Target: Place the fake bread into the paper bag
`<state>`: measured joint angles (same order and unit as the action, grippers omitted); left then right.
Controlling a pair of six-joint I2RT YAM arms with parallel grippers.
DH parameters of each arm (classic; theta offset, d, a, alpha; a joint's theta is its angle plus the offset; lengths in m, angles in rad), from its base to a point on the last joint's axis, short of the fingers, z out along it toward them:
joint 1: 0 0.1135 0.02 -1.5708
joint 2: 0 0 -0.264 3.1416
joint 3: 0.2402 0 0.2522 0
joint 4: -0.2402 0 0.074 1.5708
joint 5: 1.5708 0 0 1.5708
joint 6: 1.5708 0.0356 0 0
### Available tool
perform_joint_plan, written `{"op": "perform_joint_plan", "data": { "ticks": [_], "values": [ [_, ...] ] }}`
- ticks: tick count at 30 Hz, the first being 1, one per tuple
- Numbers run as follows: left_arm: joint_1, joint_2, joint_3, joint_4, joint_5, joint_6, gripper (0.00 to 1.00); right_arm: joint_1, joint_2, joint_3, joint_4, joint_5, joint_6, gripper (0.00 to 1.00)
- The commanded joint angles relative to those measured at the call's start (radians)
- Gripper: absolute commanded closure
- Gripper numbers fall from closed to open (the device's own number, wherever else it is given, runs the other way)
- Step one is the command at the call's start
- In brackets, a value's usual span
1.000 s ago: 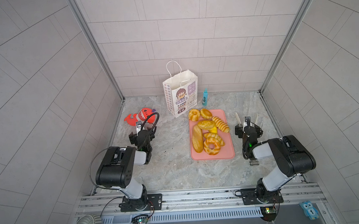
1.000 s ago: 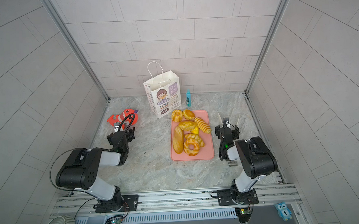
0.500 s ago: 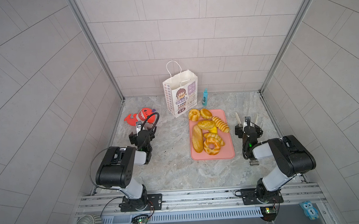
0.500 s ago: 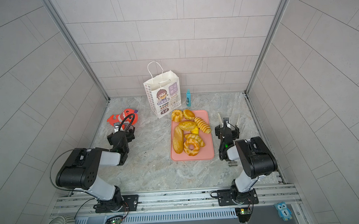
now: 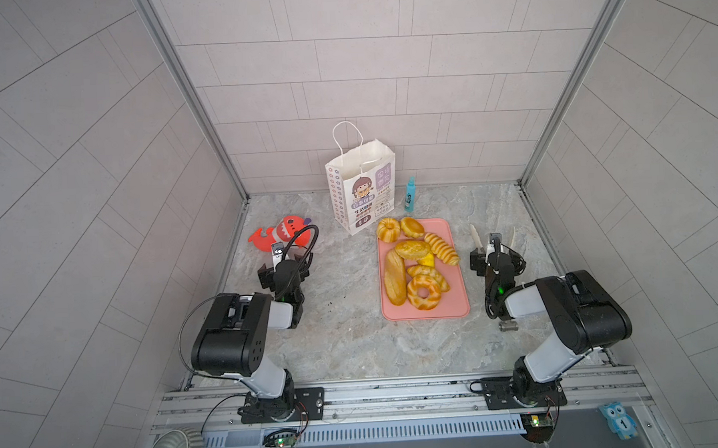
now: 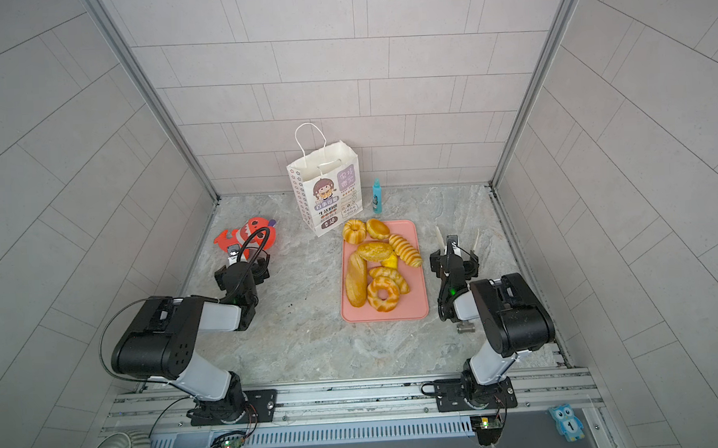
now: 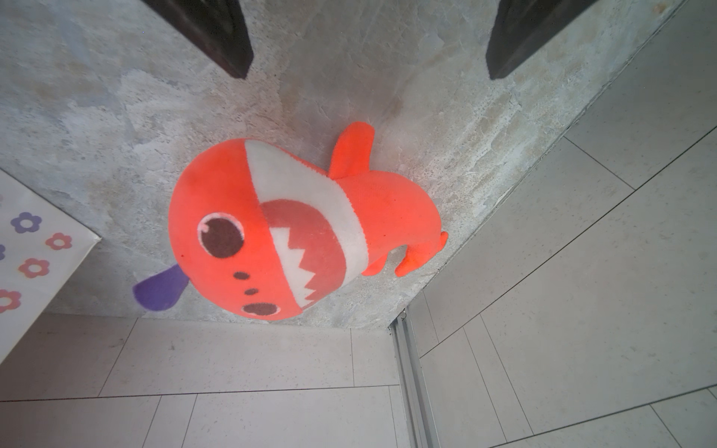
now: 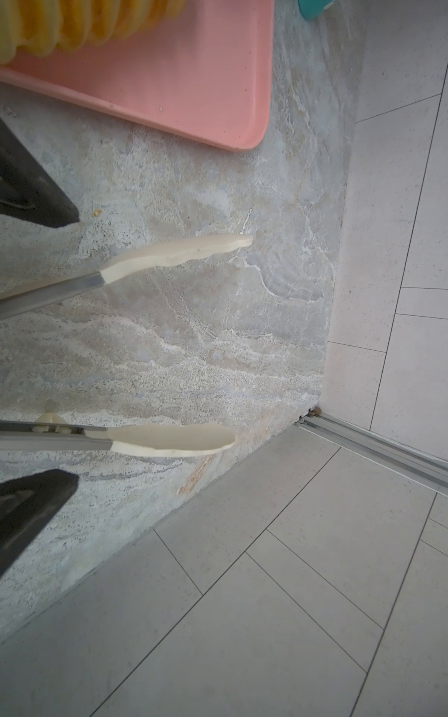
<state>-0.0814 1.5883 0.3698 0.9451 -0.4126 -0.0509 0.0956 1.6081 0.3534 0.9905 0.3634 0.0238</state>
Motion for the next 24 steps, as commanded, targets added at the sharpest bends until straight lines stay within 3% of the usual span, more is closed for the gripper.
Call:
{"op": "perform_joint_plan", "data": {
  "ticks": [1, 13, 16, 24],
  "values": [
    [-0.005, 0.007, 0.015, 0.012, -0.009, 0.007, 0.00, 0.002, -0.022, -0.001, 0.018, 0.012, 0.003, 0.01],
    [-0.005, -0.050, 0.007, -0.015, -0.042, -0.004, 0.00, 0.000, -0.057, -0.033, 0.053, 0.058, 0.022, 0.01],
    [-0.005, -0.112, 0.066, -0.185, -0.089, -0.034, 0.00, 0.004, -0.090, -0.054, 0.064, 0.052, 0.014, 0.01],
    [-0.006, -0.235, 0.103, -0.320, -0.156, -0.055, 0.00, 0.006, -0.371, -0.003, -0.237, 0.124, 0.065, 0.01]
  ]
}}
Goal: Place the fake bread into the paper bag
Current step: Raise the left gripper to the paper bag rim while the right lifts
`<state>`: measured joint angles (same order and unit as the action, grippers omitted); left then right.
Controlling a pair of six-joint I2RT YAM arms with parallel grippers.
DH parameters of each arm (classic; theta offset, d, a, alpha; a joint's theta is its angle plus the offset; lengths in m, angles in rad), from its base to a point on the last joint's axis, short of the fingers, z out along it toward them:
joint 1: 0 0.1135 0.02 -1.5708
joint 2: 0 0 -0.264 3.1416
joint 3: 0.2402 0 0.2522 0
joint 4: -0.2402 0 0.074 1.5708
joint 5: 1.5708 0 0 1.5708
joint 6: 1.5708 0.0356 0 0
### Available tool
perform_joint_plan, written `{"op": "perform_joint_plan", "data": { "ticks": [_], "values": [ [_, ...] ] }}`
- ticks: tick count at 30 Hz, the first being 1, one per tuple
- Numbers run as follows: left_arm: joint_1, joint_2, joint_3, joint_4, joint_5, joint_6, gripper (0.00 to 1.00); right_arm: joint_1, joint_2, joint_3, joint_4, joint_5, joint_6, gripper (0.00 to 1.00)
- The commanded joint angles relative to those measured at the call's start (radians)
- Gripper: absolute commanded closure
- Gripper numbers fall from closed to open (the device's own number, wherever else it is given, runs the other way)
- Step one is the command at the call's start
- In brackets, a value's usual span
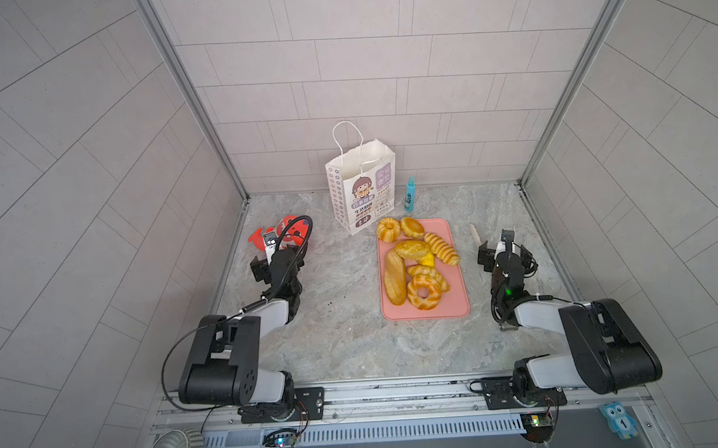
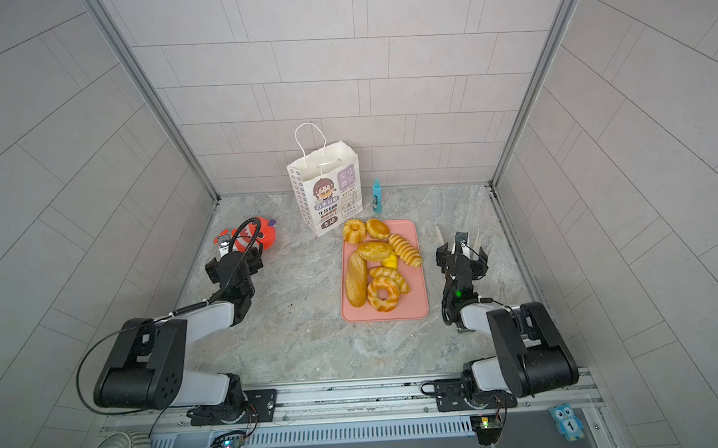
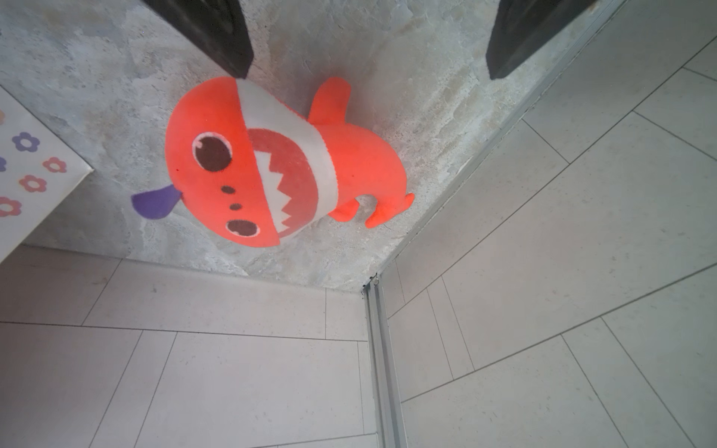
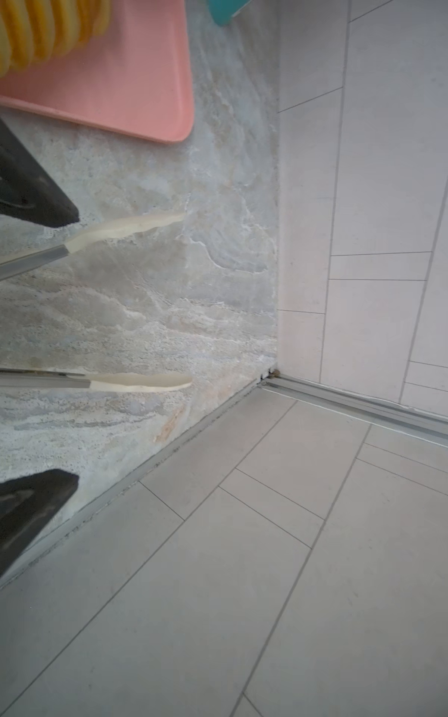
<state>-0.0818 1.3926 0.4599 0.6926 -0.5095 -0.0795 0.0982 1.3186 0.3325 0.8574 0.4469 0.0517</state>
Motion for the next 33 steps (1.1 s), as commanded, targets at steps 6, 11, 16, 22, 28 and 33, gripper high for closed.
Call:
{"op": "perform_joint_plan", "data": {
  "ticks": [6, 11, 16, 22, 28, 33],
  "values": [
    [-0.005, -0.165, 0.064, -0.164, -0.065, -0.059, 0.00, 0.003, -0.302, 0.070, -0.390, 0.119, 0.230, 0.01],
    [0.003, -0.242, 0.234, -0.510, -0.091, -0.205, 0.00, 0.001, -0.416, 0.274, -0.905, 0.117, 0.410, 0.01],
    [0.055, -0.290, 0.418, -0.841, 0.062, -0.366, 0.00, -0.002, -0.463, 0.436, -1.154, -0.092, 0.436, 0.01],
    [0.152, -0.142, 0.746, -1.166, 0.471, -0.390, 0.00, -0.004, -0.531, 0.488, -1.175, -0.292, 0.458, 0.12],
    [0.162, 0.112, 1.070, -1.325, 0.768, -0.316, 0.07, -0.004, -0.332, 0.741, -1.402, -0.526, 0.452, 0.50],
    [0.137, 0.304, 1.308, -1.363, 0.883, -0.295, 0.07, 0.004, -0.291, 0.796, -1.396, -0.636, 0.449, 0.27]
  ]
}}
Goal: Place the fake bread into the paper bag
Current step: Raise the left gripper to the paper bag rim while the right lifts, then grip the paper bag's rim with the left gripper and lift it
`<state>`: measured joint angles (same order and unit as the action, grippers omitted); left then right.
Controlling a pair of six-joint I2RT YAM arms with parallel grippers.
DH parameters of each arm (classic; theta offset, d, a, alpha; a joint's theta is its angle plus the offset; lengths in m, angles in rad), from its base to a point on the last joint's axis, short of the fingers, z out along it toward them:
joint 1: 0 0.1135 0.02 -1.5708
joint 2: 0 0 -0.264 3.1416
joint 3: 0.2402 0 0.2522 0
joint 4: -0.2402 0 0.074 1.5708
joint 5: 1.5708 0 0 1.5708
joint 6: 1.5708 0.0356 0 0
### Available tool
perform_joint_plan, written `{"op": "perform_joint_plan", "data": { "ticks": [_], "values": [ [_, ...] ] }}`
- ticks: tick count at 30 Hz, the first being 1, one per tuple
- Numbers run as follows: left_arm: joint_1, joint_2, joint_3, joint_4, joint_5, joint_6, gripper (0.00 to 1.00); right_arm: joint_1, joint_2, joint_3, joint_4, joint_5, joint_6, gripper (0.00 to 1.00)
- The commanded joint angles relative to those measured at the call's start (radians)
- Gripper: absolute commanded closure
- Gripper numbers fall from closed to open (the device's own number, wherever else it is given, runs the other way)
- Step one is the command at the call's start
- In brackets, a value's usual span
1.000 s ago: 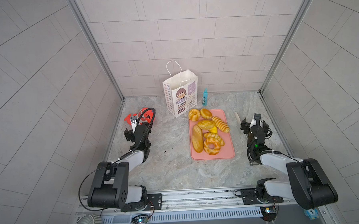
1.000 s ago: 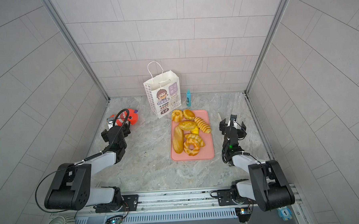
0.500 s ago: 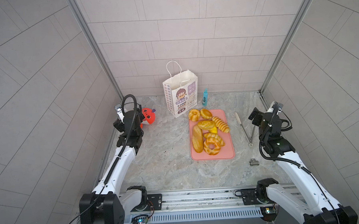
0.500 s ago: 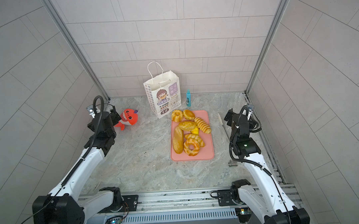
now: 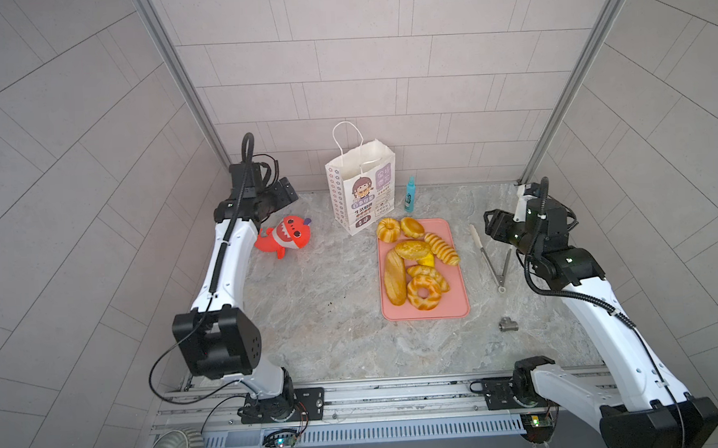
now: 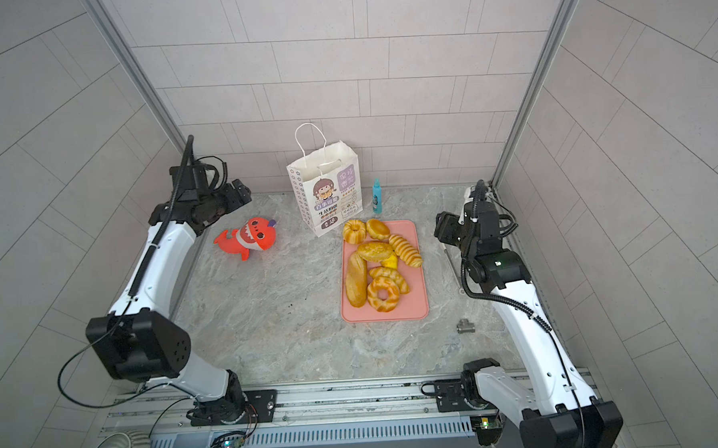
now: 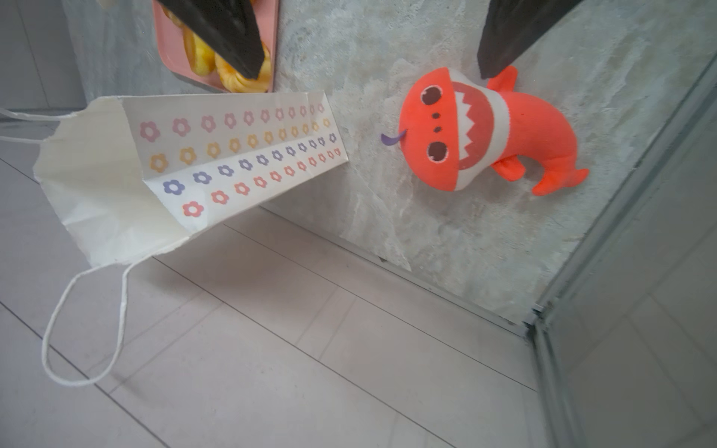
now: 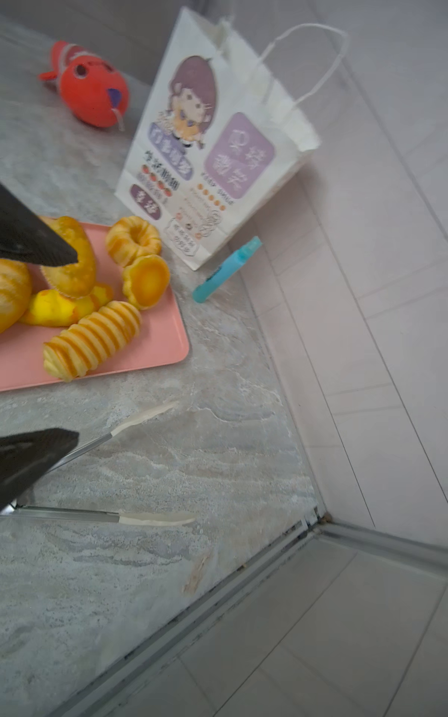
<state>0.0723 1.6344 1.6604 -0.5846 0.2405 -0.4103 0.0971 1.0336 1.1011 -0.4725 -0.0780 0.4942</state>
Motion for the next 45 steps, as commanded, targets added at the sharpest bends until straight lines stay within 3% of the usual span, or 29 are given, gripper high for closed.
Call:
{"op": "perform_joint_plan", "data": {
  "ticks": [1, 8, 16, 21, 30, 37, 45],
  "values": [
    [-0.029, 0.093, 0.157, -0.099, 0.131, 0.054, 0.07, 0.008, -0.005, 0.033, -0.066, -0.116, 0.004, 0.27],
    [-0.126, 0.290, 0.438, -0.166, 0.079, 0.178, 0.07, 0.016, -0.006, 0.030, -0.066, -0.161, -0.017, 0.38],
    [-0.155, 0.460, 0.653, -0.190, 0.052, 0.229, 0.12, 0.019, -0.005, 0.000, -0.037, -0.251, -0.017, 0.31],
    [-0.160, 0.543, 0.760, -0.171, 0.110, 0.235, 0.19, 0.023, -0.004, -0.009, -0.057, -0.269, -0.028, 0.31],
    [-0.171, 0.611, 0.813, -0.092, 0.154, 0.208, 0.19, 0.048, 0.043, -0.027, 0.032, -0.315, 0.005, 0.33],
    [-0.180, 0.657, 0.829, -0.022, 0.166, 0.159, 0.21, 0.121, 0.118, 0.031, 0.083, -0.314, 0.012, 0.27],
    [-0.189, 0.721, 0.898, 0.001, 0.134, 0.134, 0.27, 0.166, 0.167, 0.050, 0.114, -0.323, 0.048, 0.32]
  ]
}}
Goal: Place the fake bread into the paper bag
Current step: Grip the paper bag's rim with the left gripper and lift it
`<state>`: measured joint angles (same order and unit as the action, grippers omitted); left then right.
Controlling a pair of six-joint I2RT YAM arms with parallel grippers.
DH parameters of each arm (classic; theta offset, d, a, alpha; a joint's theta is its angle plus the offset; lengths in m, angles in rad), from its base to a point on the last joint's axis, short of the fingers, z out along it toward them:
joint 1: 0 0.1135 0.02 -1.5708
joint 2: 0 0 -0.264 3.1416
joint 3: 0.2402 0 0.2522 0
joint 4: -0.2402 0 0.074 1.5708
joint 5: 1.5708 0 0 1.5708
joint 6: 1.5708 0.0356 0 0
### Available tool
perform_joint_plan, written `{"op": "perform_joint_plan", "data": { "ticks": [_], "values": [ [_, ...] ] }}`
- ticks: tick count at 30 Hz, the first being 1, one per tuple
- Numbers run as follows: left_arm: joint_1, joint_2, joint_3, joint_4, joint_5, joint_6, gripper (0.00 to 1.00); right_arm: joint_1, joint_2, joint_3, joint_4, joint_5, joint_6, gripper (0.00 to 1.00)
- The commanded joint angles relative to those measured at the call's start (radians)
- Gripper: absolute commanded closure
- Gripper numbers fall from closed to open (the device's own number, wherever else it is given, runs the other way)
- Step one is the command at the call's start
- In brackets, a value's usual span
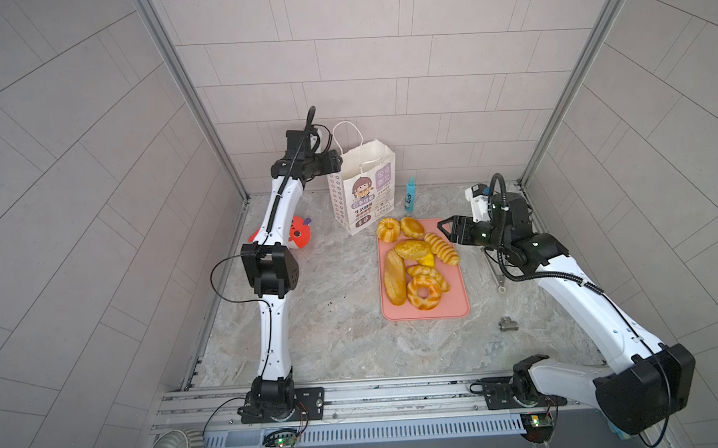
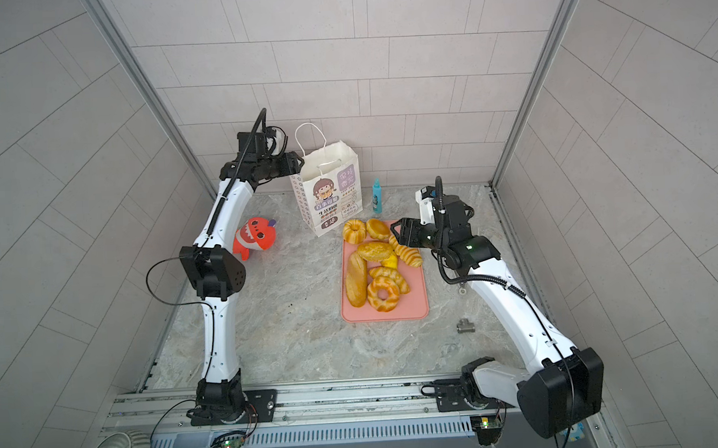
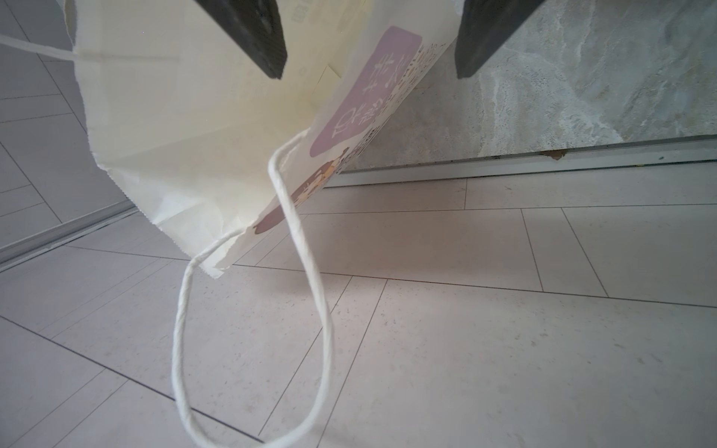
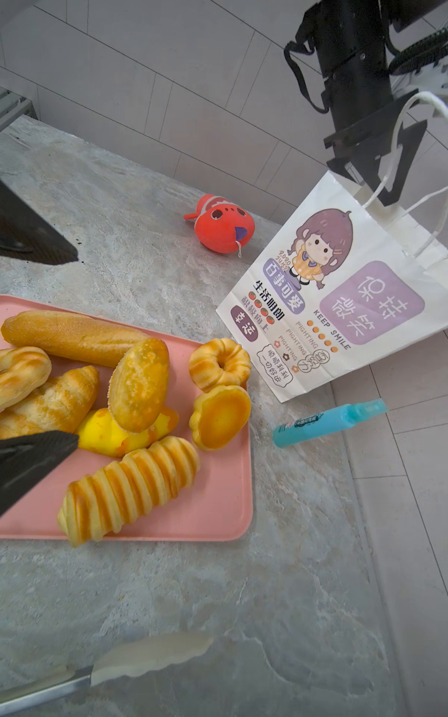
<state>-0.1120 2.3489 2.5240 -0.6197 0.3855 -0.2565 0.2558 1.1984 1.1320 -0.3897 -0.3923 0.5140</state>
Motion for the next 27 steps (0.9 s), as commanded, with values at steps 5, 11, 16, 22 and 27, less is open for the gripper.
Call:
{"op": "perform_joint_plan", "data": {
  "ticks": [5, 11, 16, 22, 27],
  "values": [
    [-0.009, 0.021, 0.035, 0.044, -0.026, -0.030, 0.30, 0.016, 0.009, 0.013, 0.037, -0.012, 0.038, 0.33],
    [-0.009, 0.023, 0.034, 0.053, -0.020, -0.044, 0.40, 0.017, 0.010, 0.011, 0.047, -0.008, 0.046, 0.33],
    [-0.010, 0.020, 0.032, 0.049, -0.007, -0.039, 0.55, 0.017, 0.016, 0.010, 0.050, -0.006, 0.051, 0.33],
    [-0.011, 0.009, 0.023, 0.030, -0.005, -0.029, 0.63, 0.018, 0.010, 0.009, 0.044, -0.001, 0.053, 0.33],
    [-0.010, -0.009, 0.007, 0.011, -0.005, -0.020, 0.77, 0.017, 0.003, 0.027, -0.002, 0.032, 0.048, 0.30]
  ]
}}
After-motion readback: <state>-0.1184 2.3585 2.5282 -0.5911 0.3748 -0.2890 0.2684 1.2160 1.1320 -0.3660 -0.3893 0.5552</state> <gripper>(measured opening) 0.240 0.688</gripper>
